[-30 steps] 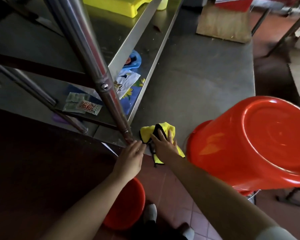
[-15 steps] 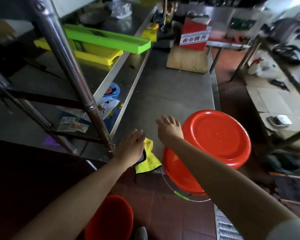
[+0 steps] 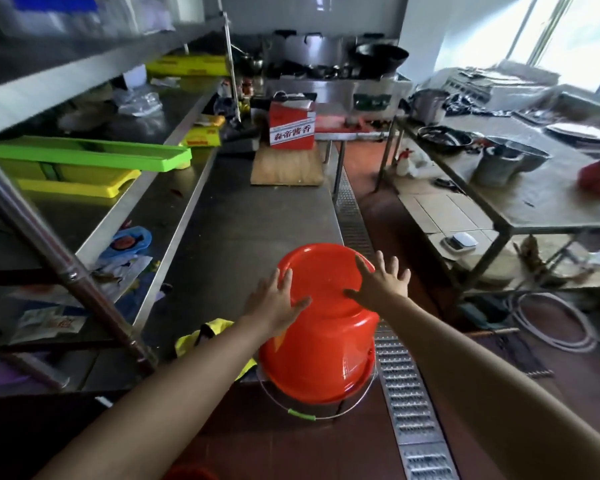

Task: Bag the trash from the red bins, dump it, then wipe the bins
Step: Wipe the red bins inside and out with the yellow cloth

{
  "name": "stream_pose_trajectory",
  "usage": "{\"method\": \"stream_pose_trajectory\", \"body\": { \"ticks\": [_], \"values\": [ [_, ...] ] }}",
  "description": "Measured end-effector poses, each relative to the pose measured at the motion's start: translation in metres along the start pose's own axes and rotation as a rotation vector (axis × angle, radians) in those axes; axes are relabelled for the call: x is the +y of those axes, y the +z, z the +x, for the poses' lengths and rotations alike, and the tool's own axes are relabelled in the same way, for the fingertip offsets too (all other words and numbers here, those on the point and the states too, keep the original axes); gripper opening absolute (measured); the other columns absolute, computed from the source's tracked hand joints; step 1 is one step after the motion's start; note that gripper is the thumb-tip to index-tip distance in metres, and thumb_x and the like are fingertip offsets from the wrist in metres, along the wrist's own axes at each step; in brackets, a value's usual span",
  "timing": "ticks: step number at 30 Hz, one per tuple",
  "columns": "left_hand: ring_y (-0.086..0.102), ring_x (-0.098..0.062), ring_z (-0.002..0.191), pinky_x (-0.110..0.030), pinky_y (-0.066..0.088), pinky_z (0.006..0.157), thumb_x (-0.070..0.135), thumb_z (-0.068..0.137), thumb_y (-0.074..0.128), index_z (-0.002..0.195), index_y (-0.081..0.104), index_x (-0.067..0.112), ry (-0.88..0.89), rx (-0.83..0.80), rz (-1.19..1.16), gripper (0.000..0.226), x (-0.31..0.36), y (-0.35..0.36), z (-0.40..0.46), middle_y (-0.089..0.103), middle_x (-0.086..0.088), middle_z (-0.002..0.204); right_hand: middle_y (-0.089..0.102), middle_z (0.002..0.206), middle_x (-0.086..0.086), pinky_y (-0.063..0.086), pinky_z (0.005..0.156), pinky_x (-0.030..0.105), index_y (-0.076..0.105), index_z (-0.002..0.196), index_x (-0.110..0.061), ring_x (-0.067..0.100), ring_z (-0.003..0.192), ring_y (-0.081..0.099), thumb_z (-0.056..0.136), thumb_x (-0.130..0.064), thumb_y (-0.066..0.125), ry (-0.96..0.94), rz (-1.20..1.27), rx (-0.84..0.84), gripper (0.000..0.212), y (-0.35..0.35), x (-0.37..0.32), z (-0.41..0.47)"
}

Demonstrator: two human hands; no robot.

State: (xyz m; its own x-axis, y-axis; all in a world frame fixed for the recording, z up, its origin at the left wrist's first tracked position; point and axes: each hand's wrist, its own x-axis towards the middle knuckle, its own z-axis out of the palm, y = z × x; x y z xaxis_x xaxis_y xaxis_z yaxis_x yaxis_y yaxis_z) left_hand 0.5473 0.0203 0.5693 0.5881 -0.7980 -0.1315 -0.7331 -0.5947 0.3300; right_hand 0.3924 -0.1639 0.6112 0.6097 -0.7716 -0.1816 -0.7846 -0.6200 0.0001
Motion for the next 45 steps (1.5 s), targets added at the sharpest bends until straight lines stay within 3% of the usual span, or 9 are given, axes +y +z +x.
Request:
{"method": "stream_pose_trajectory", "body": {
  "ticks": [5,9,12,19,24,28,35,41,45],
  "values": [
    [0.021,-0.046,0.144,-0.052,0.032,0.114,0.086,0.068,0.054,0.152,-0.018,0.038,-0.147,-0.106,-0.18,0.121,0.016,0.017,0.012,-0.035,-0.02,0.154,0.034,0.153,0.024,0.047,0.104,0.053,-0.014,0.158,-0.037,0.045,0.129,0.05,0.082,-0.063,0.07,0.064,0.447,-0.193,0.115,0.02,0.019,0.001],
    [0.012,-0.042,0.148,-0.051,0.026,0.117,0.075,0.063,0.073,0.152,-0.01,0.043,-0.193,-0.07,-0.385,0.126,0.021,0.022,0.017,-0.027,-0.021,0.157,0.04,0.143,0.024,0.058,0.081,0.043,-0.006,0.159,-0.035,0.043,0.121,0.055,0.078,-0.047,0.08,0.08,0.703,-0.119,0.119,0.03,0.025,-0.002],
    [0.003,-0.04,0.149,-0.051,0.022,0.119,0.068,0.062,0.078,0.153,-0.002,0.045,-0.171,-0.022,-0.466,0.123,0.03,0.03,0.013,-0.025,-0.022,0.157,0.045,0.142,0.02,0.05,0.057,0.027,0.002,0.159,-0.037,0.04,0.12,0.056,0.075,-0.048,0.083,0.085,0.783,-0.063,0.118,0.036,0.036,-0.002],
    [0.035,-0.028,0.138,-0.049,0.041,0.109,0.082,0.056,0.067,0.147,0.012,0.047,-0.13,0.214,-0.675,0.112,0.067,0.04,-0.006,0.003,0.007,0.153,0.043,0.147,0.018,0.046,0.107,0.045,0.023,0.158,-0.023,0.035,0.131,0.05,0.08,-0.059,0.075,0.139,0.938,0.082,0.101,0.032,0.081,-0.013],
    [0.021,-0.032,0.146,-0.052,0.028,0.116,0.092,0.059,0.053,0.153,0.003,0.038,-0.268,0.27,-0.717,0.12,0.069,0.033,-0.025,0.013,-0.012,0.161,0.042,0.134,0.011,0.048,0.103,0.038,0.045,0.148,-0.013,0.028,0.121,0.054,0.082,-0.063,0.07,0.11,0.999,0.155,0.086,0.026,0.09,-0.036],
    [0.029,-0.03,0.143,-0.052,0.031,0.114,0.088,0.06,0.055,0.154,0.008,0.034,-0.292,0.22,-0.754,0.118,0.058,0.032,-0.052,0.023,-0.01,0.159,0.04,0.135,0.01,0.045,0.096,0.03,0.044,0.147,-0.012,0.025,0.117,0.053,0.077,-0.058,0.078,0.076,1.006,0.15,0.091,0.027,0.086,-0.063],
    [0.039,-0.026,0.138,-0.049,0.035,0.112,0.052,0.077,0.076,0.152,0.014,0.029,-0.125,0.304,-0.83,0.1,0.027,0.034,-0.112,0.036,-0.007,0.152,0.057,0.127,0.005,0.049,0.1,0.046,0.049,0.136,-0.014,0.026,0.117,0.056,0.07,-0.007,0.08,-0.003,1.062,0.24,0.074,0.031,0.059,-0.138],
    [0.051,-0.029,0.122,-0.038,0.048,0.092,0.052,0.072,0.08,0.143,0.015,0.038,-0.064,0.384,-0.69,0.097,0.002,0.03,-0.142,0.038,-0.01,0.144,0.046,0.147,0.007,0.04,0.111,0.041,0.035,0.151,-0.013,0.022,0.134,0.045,0.077,-0.008,0.08,-0.026,1.022,0.322,0.086,0.044,0.039,-0.185],
    [0.036,-0.036,0.134,-0.046,0.042,0.104,0.035,0.072,0.084,0.152,-0.005,0.044,0.002,0.205,-0.42,0.12,-0.016,0.044,-0.152,0.022,-0.017,0.148,0.04,0.14,0.008,0.047,0.099,0.04,0.036,0.146,-0.014,0.027,0.125,0.05,0.08,-0.012,0.078,-0.066,0.815,0.251,0.078,0.071,0.032,-0.198]
  ]
}}
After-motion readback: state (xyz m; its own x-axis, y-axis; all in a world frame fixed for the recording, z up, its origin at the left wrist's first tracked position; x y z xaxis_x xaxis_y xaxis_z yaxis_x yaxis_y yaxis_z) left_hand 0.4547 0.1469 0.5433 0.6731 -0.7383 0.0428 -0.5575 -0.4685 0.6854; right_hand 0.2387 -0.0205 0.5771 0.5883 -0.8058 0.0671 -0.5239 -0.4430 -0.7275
